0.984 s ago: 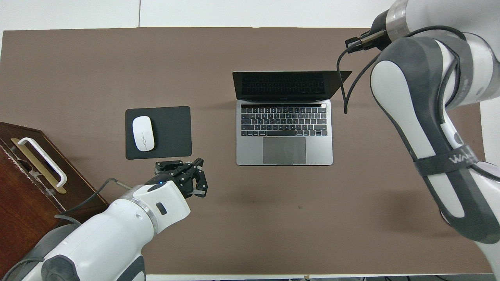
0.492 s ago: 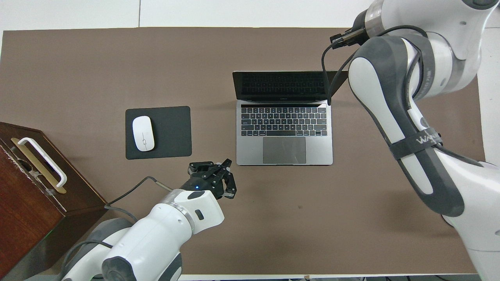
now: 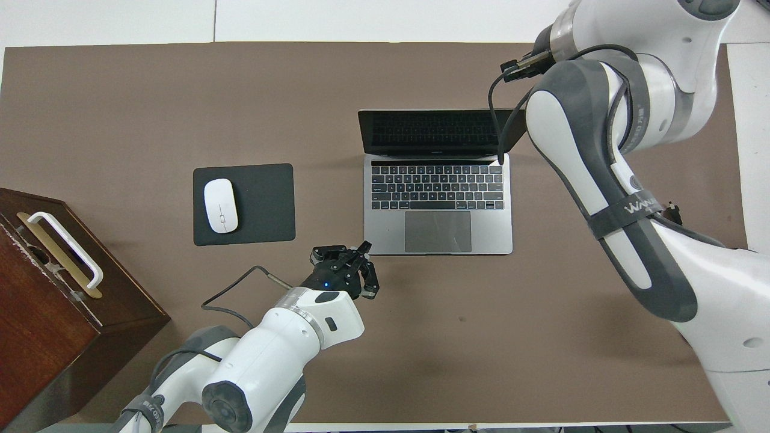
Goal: Close laptop with both arms
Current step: 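Brace the laptop base with the left gripper while the right gripper hooks the lid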
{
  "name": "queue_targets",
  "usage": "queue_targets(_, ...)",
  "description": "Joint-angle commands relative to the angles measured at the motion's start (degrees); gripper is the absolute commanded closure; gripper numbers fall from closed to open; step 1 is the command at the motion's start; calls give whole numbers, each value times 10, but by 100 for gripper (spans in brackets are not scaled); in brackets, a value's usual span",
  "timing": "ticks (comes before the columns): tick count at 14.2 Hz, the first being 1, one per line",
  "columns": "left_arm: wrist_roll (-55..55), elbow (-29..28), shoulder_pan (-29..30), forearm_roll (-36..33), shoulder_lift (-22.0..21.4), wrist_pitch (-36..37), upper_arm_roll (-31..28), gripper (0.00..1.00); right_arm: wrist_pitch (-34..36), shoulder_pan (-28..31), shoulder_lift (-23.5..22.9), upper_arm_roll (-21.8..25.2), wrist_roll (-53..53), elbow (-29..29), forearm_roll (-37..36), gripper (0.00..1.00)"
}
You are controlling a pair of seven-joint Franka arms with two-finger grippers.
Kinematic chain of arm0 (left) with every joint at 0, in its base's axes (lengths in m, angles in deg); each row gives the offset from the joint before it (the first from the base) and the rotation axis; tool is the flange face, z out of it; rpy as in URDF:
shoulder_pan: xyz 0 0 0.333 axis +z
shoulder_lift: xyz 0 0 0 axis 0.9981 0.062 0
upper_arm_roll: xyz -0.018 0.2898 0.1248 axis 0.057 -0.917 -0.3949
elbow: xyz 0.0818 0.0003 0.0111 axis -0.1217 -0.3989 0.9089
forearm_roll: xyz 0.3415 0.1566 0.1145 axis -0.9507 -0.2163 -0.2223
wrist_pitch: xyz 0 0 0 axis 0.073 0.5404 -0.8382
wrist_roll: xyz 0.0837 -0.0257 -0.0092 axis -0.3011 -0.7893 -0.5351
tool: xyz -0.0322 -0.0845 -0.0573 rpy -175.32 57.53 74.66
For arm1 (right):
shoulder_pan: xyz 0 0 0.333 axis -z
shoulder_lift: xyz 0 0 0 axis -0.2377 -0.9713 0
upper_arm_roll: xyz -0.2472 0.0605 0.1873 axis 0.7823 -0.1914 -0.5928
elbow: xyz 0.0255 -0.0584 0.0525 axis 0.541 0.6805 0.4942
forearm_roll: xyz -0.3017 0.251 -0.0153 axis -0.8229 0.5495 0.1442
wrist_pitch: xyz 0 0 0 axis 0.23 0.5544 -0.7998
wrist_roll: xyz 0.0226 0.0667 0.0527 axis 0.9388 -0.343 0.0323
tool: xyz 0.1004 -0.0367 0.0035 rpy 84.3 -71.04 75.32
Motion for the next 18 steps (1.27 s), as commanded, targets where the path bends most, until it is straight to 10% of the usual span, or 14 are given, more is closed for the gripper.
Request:
queue_targets(1,22,10,-8,1,29,-37,-9,100,-26,-11,-1,-3,-10,35,10,100)
queue_targets(18,33,75,41,-97,179,-103,-9,100,-19,-13,5,-3,-10,70,11,100)
